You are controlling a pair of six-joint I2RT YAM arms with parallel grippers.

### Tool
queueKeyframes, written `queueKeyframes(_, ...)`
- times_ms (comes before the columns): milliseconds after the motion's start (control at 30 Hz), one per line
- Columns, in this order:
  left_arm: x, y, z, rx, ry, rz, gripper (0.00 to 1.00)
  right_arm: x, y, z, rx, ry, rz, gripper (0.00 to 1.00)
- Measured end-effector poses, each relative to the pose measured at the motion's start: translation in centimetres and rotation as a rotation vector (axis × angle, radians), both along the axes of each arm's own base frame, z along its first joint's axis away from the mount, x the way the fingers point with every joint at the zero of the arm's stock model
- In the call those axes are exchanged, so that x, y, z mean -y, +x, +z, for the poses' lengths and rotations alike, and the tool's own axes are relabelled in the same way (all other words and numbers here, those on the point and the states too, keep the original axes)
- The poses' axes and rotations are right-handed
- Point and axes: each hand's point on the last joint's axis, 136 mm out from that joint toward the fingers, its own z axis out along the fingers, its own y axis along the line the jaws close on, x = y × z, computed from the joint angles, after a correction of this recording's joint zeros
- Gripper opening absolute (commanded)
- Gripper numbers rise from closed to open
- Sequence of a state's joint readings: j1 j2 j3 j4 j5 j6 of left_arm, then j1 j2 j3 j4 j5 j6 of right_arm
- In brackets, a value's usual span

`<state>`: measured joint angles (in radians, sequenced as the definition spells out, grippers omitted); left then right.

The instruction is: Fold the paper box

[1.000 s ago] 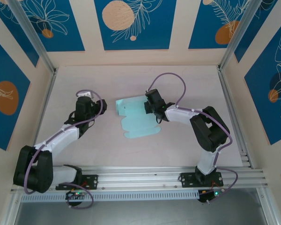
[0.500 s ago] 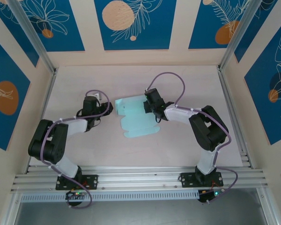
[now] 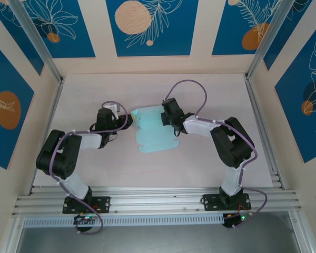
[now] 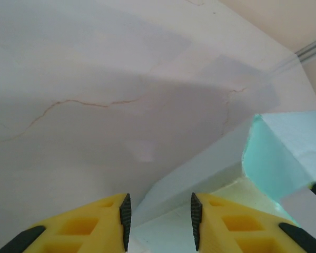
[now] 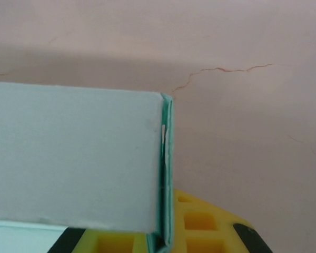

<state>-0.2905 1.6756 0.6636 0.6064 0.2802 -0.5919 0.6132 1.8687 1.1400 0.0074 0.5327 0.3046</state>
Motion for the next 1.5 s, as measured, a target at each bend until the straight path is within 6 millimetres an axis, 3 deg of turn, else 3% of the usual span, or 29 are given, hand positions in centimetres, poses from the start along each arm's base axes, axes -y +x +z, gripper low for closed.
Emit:
queueKeyframes(267,2.3,-0.9,0.5,0.085,0.022,-0.187,0.37,-0.1,0.1,0.1,0.0,0.004,0.0,0.09)
queueKeyframes(567,3.1,0.3,0.4,0.151,0.115,-0.258,0.41,-0.2,0.0,0.1,-0.002,0.007,0.004,0.09)
queueKeyframes(800,5.0,0.0,-0.3,0.177,0.192,-0.344,0.41,-0.4,-0.1,0.0,-0.007,0.014,0.014,0.09)
queueKeyframes(933,4.6,0.0,-0.8,0.173,0.247,-0.347,0.34,-0.4,-0.1,0.0,-0.007,0.015,0.014,0.09)
queueKeyframes(1167,3.9,0.3,-1.4,0.158,0.311,-0.318,0.31,-0.8,-0.3,0.0,-0.013,0.025,0.028,0.09)
queueKeyframes(1500,3.8,1.2,-1.1,0.212,0.517,-0.169,0.18,-1.0,-1.0,0.1,-0.055,0.033,-0.013,0.04)
